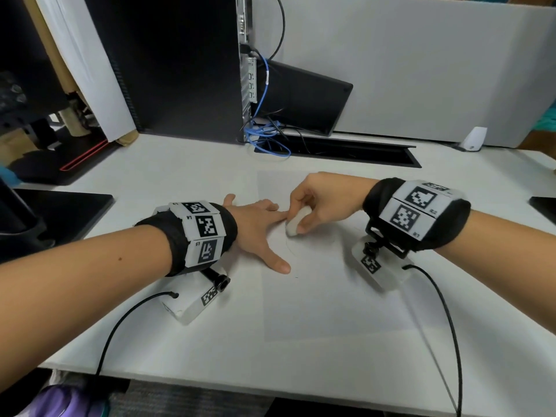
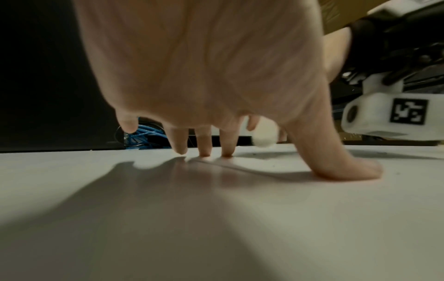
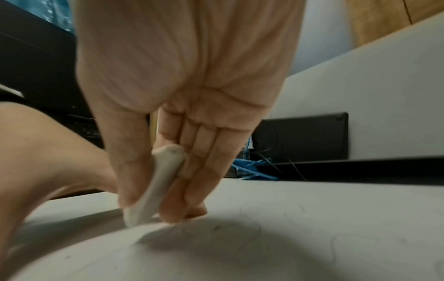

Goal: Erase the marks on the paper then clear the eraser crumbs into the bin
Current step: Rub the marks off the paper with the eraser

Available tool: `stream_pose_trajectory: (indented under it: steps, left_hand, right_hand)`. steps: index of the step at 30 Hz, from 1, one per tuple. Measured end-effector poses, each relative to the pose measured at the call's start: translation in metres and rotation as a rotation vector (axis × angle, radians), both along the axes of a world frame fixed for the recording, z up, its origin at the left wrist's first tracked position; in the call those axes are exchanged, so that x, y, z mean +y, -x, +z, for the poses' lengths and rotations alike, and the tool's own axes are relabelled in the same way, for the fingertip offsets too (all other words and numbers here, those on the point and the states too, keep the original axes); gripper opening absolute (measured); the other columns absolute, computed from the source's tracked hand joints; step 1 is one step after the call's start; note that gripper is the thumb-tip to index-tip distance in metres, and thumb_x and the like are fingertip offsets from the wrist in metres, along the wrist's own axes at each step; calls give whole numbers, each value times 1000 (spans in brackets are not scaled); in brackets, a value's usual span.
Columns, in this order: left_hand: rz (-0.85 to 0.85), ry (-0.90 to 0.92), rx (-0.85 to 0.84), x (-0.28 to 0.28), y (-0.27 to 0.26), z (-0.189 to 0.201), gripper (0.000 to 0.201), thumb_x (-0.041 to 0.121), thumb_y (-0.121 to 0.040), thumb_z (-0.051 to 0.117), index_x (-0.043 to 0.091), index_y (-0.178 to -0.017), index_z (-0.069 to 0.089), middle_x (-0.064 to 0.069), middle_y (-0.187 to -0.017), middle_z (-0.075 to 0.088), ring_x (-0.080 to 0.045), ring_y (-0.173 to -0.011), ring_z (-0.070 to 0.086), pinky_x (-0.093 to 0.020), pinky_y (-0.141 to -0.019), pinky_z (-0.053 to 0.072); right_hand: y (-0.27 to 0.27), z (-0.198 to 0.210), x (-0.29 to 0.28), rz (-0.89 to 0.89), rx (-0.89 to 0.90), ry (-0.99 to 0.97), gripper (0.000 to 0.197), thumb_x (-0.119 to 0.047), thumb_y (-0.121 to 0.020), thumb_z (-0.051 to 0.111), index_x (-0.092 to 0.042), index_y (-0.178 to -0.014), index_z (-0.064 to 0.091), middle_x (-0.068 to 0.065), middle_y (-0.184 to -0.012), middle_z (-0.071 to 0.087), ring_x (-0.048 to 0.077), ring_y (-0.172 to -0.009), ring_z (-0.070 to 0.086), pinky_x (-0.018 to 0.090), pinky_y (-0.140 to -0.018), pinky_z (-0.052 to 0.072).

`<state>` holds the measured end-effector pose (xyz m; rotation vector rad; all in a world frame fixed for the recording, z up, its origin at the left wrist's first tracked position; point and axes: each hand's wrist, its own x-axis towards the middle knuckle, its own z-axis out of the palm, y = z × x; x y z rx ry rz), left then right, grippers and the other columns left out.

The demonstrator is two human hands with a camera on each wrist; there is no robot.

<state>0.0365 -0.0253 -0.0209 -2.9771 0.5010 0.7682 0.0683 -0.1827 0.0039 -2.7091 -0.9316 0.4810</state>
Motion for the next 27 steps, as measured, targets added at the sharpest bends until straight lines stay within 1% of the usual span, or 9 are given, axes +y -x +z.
stream_pose_trajectory:
  steps: [2,4,6,9,15,18,20,24,27]
  left_hand:
    - [-9,-19,38,1,-2,-3,109,74,-67,59,41,-148,-7,14,-158,-10,-9,-147,-6,-60,-112,-9]
    - [-26,-48,72,2,-6,-5,113,77,-65,57,42,-146,-13,16,-157,-18,-10,-146,-13,-61,-112,-8]
    - [-25,-70,97,3,-8,-7,115,79,-64,56,43,-145,-17,17,-155,-23,-11,-145,-17,-61,-112,-8]
    - [-21,-85,114,1,-12,-7,118,80,-61,57,44,-145,-18,17,-154,-26,-12,-145,-20,-62,-112,-8]
    - [-36,-92,117,1,-13,-7,119,80,-61,58,43,-144,-19,18,-154,-24,-13,-145,-19,-64,-112,-6]
    - [-33,-98,129,1,-13,-7,116,80,-61,58,46,-143,-17,18,-154,-25,-14,-145,-20,-64,-111,-7]
    - [-34,-103,131,1,-13,-7,116,81,-61,57,47,-143,-18,18,-154,-26,-14,-145,-21,-64,-111,-7]
    - [-25,-118,124,1,-12,-5,120,81,-61,56,41,-143,-23,18,-153,-27,-13,-145,-20,-62,-112,-7]
    - [-34,-116,126,1,-12,-6,116,80,-61,57,46,-143,-18,18,-154,-26,-15,-145,-20,-64,-112,-6]
  right_hand:
    - [-4,-7,7,-23,12,-27,9,-25,-77,74,-18,-80,68,-5,-69,65,2,-61,55,19,-66,44]
    - [-6,-13,9,-41,53,-71,13,-22,-79,73,-18,-69,65,-8,-55,57,-1,-46,50,13,-58,40]
    - [-1,-14,8,-9,97,-68,21,-21,-79,73,-20,-61,62,-10,-51,53,1,-44,46,8,-52,36]
    - [10,-14,6,52,201,-56,23,-19,-78,73,-19,-59,61,-14,-44,49,1,-44,45,8,-49,36]
    - [-6,-12,14,38,-64,-27,10,-17,-80,68,-9,-74,69,-1,-66,58,4,-52,47,9,-52,33]
    - [6,-16,14,81,54,-24,14,-18,-79,71,-15,-67,66,-12,-56,55,0,-50,48,9,-52,36]
    - [10,-17,11,93,101,-69,17,-17,-79,72,-16,-64,64,-14,-49,52,-2,-50,48,8,-53,37]
    - [-6,-13,7,34,-38,-61,12,-17,-80,69,-12,-70,66,-6,-60,56,-6,-52,48,8,-52,35]
    - [7,-15,13,97,20,-43,10,-12,-79,70,-3,-74,68,-13,-51,53,-8,-52,49,5,-52,35]
